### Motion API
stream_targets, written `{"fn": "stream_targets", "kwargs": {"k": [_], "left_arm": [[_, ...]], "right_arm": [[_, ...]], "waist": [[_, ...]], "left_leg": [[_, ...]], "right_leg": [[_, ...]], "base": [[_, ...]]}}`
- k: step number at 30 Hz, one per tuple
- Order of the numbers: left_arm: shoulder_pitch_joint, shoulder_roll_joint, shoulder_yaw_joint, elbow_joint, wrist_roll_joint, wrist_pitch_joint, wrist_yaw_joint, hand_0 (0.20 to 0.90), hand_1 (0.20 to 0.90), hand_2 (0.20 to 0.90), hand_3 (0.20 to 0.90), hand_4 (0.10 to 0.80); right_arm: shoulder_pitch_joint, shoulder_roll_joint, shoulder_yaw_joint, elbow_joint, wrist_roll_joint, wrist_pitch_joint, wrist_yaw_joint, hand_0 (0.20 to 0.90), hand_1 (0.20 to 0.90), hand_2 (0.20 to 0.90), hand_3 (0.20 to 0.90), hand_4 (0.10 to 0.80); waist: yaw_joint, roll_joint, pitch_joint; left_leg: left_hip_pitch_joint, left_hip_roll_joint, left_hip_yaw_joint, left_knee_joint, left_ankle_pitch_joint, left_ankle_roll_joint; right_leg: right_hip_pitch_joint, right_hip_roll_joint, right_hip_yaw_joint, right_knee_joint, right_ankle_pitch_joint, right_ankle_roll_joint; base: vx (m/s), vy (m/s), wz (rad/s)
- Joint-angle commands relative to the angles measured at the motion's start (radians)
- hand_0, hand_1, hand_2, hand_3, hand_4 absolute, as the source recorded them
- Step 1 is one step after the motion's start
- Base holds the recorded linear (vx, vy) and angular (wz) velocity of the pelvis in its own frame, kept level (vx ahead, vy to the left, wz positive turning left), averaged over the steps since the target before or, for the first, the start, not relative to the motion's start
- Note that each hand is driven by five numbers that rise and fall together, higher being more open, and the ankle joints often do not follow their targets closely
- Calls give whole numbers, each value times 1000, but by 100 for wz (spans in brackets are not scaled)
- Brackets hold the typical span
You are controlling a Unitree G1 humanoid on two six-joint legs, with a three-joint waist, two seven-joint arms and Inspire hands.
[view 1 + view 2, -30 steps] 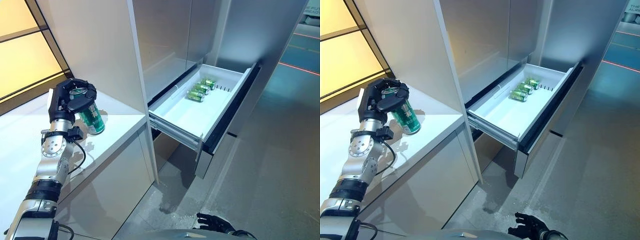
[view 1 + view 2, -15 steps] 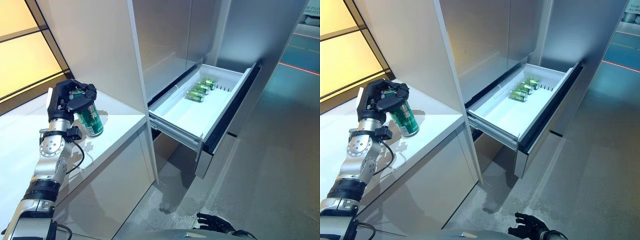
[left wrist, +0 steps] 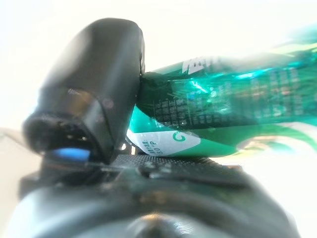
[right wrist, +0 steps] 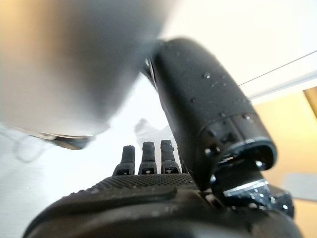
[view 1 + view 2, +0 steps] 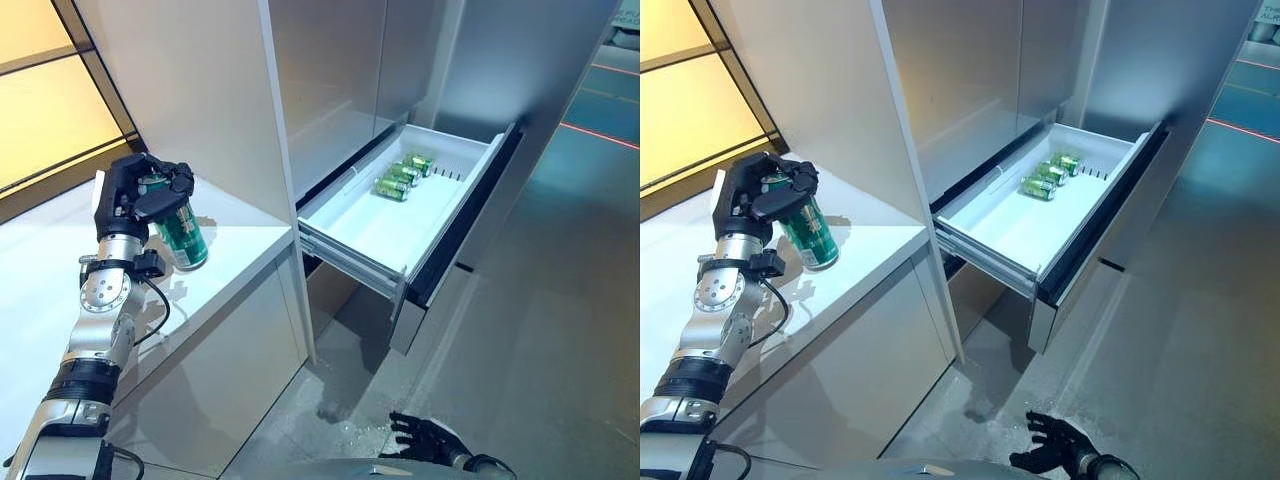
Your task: Put drinks into fridge and close the fridge
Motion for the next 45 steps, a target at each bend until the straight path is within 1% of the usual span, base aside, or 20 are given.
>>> {"fn": "stream_targets", "kwargs": {"k": [1, 2, 3, 4, 8, 10, 11, 12, 14, 17, 20, 21, 27, 32, 34, 35, 37, 39, 40, 45], "left_arm": [[-197, 104, 53, -162, -36, -245, 26, 300, 300, 300, 200, 100], [-200, 107, 53, -178, -39, -257, 25, 300, 300, 300, 200, 100], [-200, 107, 52, -184, -39, -267, 21, 300, 300, 300, 200, 100], [-198, 109, 49, -205, -34, -287, 20, 300, 300, 300, 200, 100], [-165, 101, 44, -252, -37, -358, -21, 300, 300, 300, 200, 100], [-140, 94, 29, -293, -48, -398, -53, 300, 300, 300, 200, 100], [-129, 91, 24, -307, -52, -411, -67, 300, 300, 300, 200, 100], [-122, 92, 20, -318, -57, -419, -74, 300, 300, 300, 200, 100], [-108, 92, 15, -360, -70, -425, -101, 300, 300, 300, 200, 100], [-104, 93, 11, -395, -116, -413, -161, 300, 300, 300, 200, 100], [-107, 81, -1, -442, -126, -383, -210, 300, 300, 300, 200, 100], [-108, 75, -5, -453, -125, -376, -223, 300, 300, 300, 200, 100], [-143, 57, -55, -520, -112, -315, -249, 300, 300, 300, 200, 100], [-192, 39, -123, -553, -109, -276, -272, 300, 300, 300, 200, 100], [-193, 39, -124, -554, -109, -275, -273, 300, 300, 300, 200, 100], [-217, 35, -153, -566, -109, -259, -285, 300, 300, 300, 200, 100], [-229, 31, -167, -569, -112, -253, -291, 300, 300, 300, 200, 100], [-229, 31, -167, -569, -112, -253, -291, 300, 300, 300, 200, 100], [-259, 23, -196, -573, -123, -237, -307, 300, 300, 300, 200, 100], [-288, 20, -232, -578, -114, -221, -317, 300, 300, 300, 200, 100]], "right_arm": [[-71, -42, 30, -198, 43, -71, 1, 900, 900, 900, 900, 800], [-66, -46, 36, -297, 50, -33, 0, 900, 900, 900, 900, 800], [-63, -49, 38, -334, 60, -32, 7, 900, 900, 900, 900, 800], [-60, -59, 43, -439, 102, 6, 28, 900, 900, 900, 900, 800], [-72, -84, 26, -651, 244, 72, 127, 900, 900, 900, 900, 800], [-106, -108, 8, -788, 380, 127, 186, 900, 900, 900, 900, 800], [-121, -118, 2, -824, 423, 125, 207, 900, 900, 900, 900, 800], [-137, -128, -4, -864, 456, 150, 206, 900, 900, 900, 900, 800], [-198, -145, -26, -987, 565, 201, 213, 900, 900, 900, 900, 800], [-274, -150, -42, -1107, 656, 204, 200, 900, 900, 900, 900, 800], [-353, -144, -53, -1216, 694, 199, 144, 900, 900, 900, 900, 800], [-368, -139, -52, -1230, 690, 186, 133, 900, 900, 900, 900, 800], [-448, -137, -32, -1290, 678, 212, 47, 900, 900, 900, 900, 800], [-510, -147, 23, -1287, 639, 244, -31, 900, 900, 900, 900, 800], [-510, -147, 24, -1287, 637, 245, -32, 900, 900, 900, 900, 800], [-530, -148, 51, -1274, 633, 264, -55, 900, 900, 900, 900, 800], [-537, -147, 62, -1269, 637, 275, -69, 900, 900, 900, 900, 800], [-537, -147, 62, -1269, 637, 275, -69, 900, 900, 900, 900, 800], [-561, -141, 87, -1244, 656, 306, -91, 900, 900, 900, 900, 800], [-585, -140, 121, -1222, 680, 354, -82, 900, 900, 900, 900, 800]], "waist": [[-12, 32, -52], [-15, 30, -52], [-16, 29, -53], [-19, 27, -52], [-20, 24, -50], [-15, 23, -46], [-13, 23, -46], [-10, 23, -46], [-4, 23, -47], [3, 23, -48], [11, 22, -52], [13, 22, -52], [19, 17, -61], [22, 8, -66], [22, 8, -66], [23, 6, -66], [23, 5, -65], [23, 5, -65], [23, 3, -64], [24, -1, -64]], "left_leg": [[38, -32, -21, 18, -138, 33], [37, -31, -21, 17, -136, 32], [37, -31, -21, 17, -135, 32], [36, -31, -21, 16, -133, 31], [34, -30, -20, 13, -129, 29], [32, -29, -20, 11, -125, 29], [31, -30, -19, 11, -124, 29], [30, -29, -18, 11, -123, 30], [27, -29, -19, 10, -120, 31], [23, -31, -22, 12, -120, 33], [20, -33, -25, 16, -122, 36], [20, -34, -27, 16, -122, 37], [20, -37, -33, 17, -123, 39], [21, -38, -37, 17, -121, 39], [21, -38, -37, 17, -121, 39], [22, -37, -38, 17, -120, 38], [23, -38, -40, 16, -120, 38], [23, -38, -40, 16, -120, 38], [21, -39, -43, 16, -120, 37], [22, -41, -46, 16, -119, 37]], "right_leg": [[-76, -27, -39, 109, -47, 66], [-77, -28, -41, 109, -46, 66], [-77, -29, -42, 109, -45, 66], [-78, -29, -43, 109, -44, 66], [-80, -29, -44, 108, -42, 67], [-83, -28, -44, 108, -39, 68], [-83, -27, -43, 107, -38, 68], [-83, -27, -44, 106, -37, 68], [-86, -26, -41, 105, -34, 68], [-87, -25, -39, 102, -32, 67], [-86, -26, -37, 98, -31, 65], [-85, -25, -36, 96, -30, 64], [-78, -23, -35, 85, -26, 62], [-77, -21, -36, 83, -20, 60], [-77, -21, -36, 83, -20, 60], [-75, -20, -39, 82, -19, 59], [-75, -19, -38, 81, -17, 60], [-75, -19, -38, 81, -17, 60], [-75, -19, -38, 79, -16, 59], [-74, -18, -36, 78, -14, 60]], "base": [[0, 0, 0], [0, 0, 0], [0, 0, 0], [0, 0, 0], [-16, -4, 0], [-46, -4, 0], [-42, -4, 0], [0, 0, 0], [-31, -5, 2], [-10, -3, 0], [0, 0, 0], [0, 0, 0], [0, 0, 0], [0, 0, 0], [0, 0, 0], [0, 0, 0], [0, 0, 0], [0, 0, 0], [0, 0, 0], [0, 0, 0]]}}
